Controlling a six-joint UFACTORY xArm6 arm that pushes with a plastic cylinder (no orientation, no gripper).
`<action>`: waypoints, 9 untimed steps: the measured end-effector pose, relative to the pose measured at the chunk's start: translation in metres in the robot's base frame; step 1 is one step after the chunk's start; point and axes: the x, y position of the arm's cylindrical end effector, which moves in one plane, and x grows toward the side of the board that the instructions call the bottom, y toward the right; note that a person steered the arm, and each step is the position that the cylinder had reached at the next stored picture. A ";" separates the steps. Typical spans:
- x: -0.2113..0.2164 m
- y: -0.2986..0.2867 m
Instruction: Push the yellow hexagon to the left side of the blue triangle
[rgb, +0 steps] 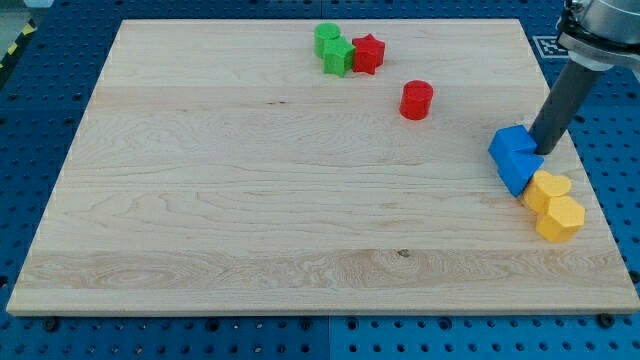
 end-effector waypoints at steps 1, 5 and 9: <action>0.008 -0.005; 0.044 0.053; 0.131 0.029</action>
